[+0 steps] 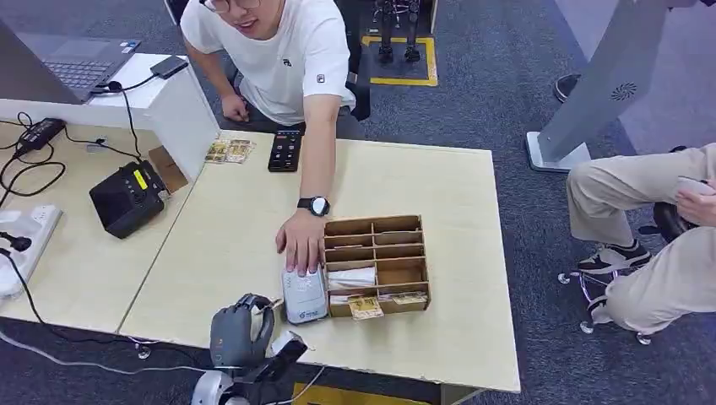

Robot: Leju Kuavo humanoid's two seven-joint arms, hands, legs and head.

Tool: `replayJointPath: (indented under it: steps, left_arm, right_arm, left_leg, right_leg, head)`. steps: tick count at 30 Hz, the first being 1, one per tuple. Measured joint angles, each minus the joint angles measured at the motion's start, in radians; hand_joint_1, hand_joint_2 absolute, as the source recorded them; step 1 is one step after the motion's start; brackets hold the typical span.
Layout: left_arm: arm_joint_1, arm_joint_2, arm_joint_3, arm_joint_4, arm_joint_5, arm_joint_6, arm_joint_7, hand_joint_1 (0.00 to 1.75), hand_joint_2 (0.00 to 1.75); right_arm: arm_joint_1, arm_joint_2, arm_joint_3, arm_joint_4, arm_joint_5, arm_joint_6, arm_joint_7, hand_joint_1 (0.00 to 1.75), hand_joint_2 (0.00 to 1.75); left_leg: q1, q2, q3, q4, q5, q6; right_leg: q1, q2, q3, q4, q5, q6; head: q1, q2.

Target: Pass the card to the sensor for recognition and then transmit it.

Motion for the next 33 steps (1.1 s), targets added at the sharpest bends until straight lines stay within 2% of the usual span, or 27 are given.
replayJointPath:
  steps: [2,4,9,14,17,23,33]
  left_arm:
    - [0.003,-0.004,0.016,-0.024,0.102,0.000,-0.057,1.75,1.75]
    - [0.005,-0.006,0.018,-0.060,0.211,0.000,-0.084,1.75,1.75]
    - [0.006,-0.007,0.015,-0.145,0.364,-0.002,-0.094,1.75,1.75]
    - [0.003,-0.004,-0.032,-0.216,0.452,-0.003,-0.059,1.75,1.75]
    - [-0.004,0.001,-0.059,-0.247,0.461,-0.004,-0.034,1.75,1.75]
    - [-0.061,0.004,-0.063,-0.261,0.435,-0.004,0.011,1.75,1.75]
    - [-0.204,0.016,-0.063,-0.211,0.390,-0.004,0.060,1.75,1.75]
  right_arm:
    - [0.000,0.000,0.000,0.000,0.000,0.000,0.001,0.00,1.75]
    - [0.000,0.000,0.000,0.000,0.004,0.000,-0.002,0.00,1.75]
    - [0.000,0.000,0.000,0.000,0.012,0.000,-0.008,0.00,1.75]
    - [0.000,0.000,0.000,0.000,0.022,0.000,-0.016,0.00,1.75]
    - [-0.001,0.000,0.000,0.000,0.026,0.000,-0.018,0.00,1.75]
    - [-0.002,0.000,0.000,0.007,0.052,0.000,-0.041,0.00,1.75]
    - [-0.010,0.000,0.000,0.029,0.074,0.000,-0.066,0.00,1.75]
  left_leg:
    - [0.000,0.001,0.001,0.000,0.000,0.000]
    - [0.000,0.002,0.001,0.000,0.000,0.000]
    - [0.000,0.003,0.001,0.000,0.000,0.000]
    - [0.000,0.003,0.001,0.000,0.000,0.000]
    - [0.000,0.003,0.001,0.000,0.000,0.000]
    - [0.000,0.003,0.001,0.000,0.000,0.000]
    - [0.000,0.003,0.000,0.000,0.000,0.000]
  right_leg:
    - [0.000,0.001,-0.001,0.000,0.000,0.000]
    - [0.000,0.002,-0.001,0.000,0.000,0.000]
    - [0.000,0.003,-0.002,0.000,0.000,0.000]
    - [0.000,0.003,-0.002,0.000,0.000,0.000]
    - [0.000,0.003,-0.002,0.000,0.000,0.000]
    - [0.000,0.003,-0.001,0.000,0.000,0.000]
    - [0.000,0.003,-0.001,0.000,0.001,0.000]
  head:
    - [-0.001,0.000]
    - [-0.001,0.000]
    - [0.000,0.000]
    - [0.000,0.000]
    - [0.000,0.000]
    - [0.000,0.000]
    - [0.000,0.000]
